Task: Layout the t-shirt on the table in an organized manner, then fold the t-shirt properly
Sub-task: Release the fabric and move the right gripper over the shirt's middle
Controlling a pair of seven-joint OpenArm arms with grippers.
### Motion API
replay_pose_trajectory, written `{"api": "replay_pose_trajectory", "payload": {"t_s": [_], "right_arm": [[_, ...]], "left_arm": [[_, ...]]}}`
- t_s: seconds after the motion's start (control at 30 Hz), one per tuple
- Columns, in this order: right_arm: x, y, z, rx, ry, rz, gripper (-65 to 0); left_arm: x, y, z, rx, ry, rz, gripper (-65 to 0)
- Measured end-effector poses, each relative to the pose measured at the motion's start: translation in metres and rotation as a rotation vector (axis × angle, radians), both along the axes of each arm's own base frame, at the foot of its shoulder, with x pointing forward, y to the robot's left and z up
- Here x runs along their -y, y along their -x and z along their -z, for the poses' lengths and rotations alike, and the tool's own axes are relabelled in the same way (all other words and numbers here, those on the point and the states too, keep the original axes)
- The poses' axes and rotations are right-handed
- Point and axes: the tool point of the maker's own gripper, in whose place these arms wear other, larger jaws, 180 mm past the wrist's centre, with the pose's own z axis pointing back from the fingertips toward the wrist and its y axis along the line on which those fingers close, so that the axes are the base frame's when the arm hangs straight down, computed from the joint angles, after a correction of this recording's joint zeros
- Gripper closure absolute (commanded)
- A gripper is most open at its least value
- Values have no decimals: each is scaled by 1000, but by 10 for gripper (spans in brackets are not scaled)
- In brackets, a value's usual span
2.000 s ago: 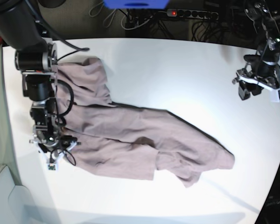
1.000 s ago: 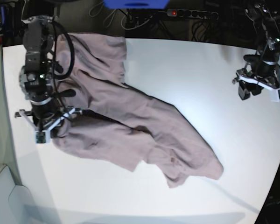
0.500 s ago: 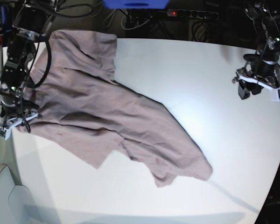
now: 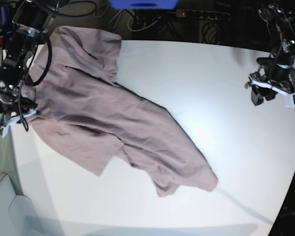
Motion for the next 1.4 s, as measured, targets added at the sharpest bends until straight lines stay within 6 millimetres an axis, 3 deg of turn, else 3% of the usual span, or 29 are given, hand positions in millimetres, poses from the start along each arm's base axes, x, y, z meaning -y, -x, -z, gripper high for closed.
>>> {"api": "replay_pose_trajectory", "payload": {"t_s": [0.1, 0.17, 0.27, 0.37, 0.43, 0.5, 0.67, 0.8, 1.0, 1.13, 1.4], "right_arm": [[-2, -7, -21, 56, 32, -18, -267], [-20, -19, -30, 66, 54, -82, -267], [-77, -45, -29, 68, 37, -289, -267], [-141, -53, -13, 28, 32, -478, -267], [-175, -55, 5, -31, 14, -572, -268], [-196, -65, 18, -59, -3, -629, -268], [-193, -85, 42, -149, 7, -627, -268], [-197, -97, 34, -124, 8, -630, -275], [-225, -91, 35, -128, 15, -705, -342], [-246, -87, 38, -136, 19, -765, -343], [-262, -92, 38, -82, -4, -790, -343]], "left_arm": [[0, 0, 0, 1, -1, 0, -280], [0, 0, 0, 1, -1, 1, -280], [0, 0, 0, 0, 0, 0, -280], [0, 0, -1, 2, -2, 1, -280], [0, 0, -1, 1, -2, 1, -280], [0, 0, 0, 0, -1, 1, -280], [0, 1, 0, -1, -1, 0, -280], [0, 1, 0, 0, 2, 1, -280], [0, 0, 0, 1, 2, -1, -280], [0, -3, -3, 12, 2, -1, -280], [0, -5, -3, 14, 3, 0, -280]]}}
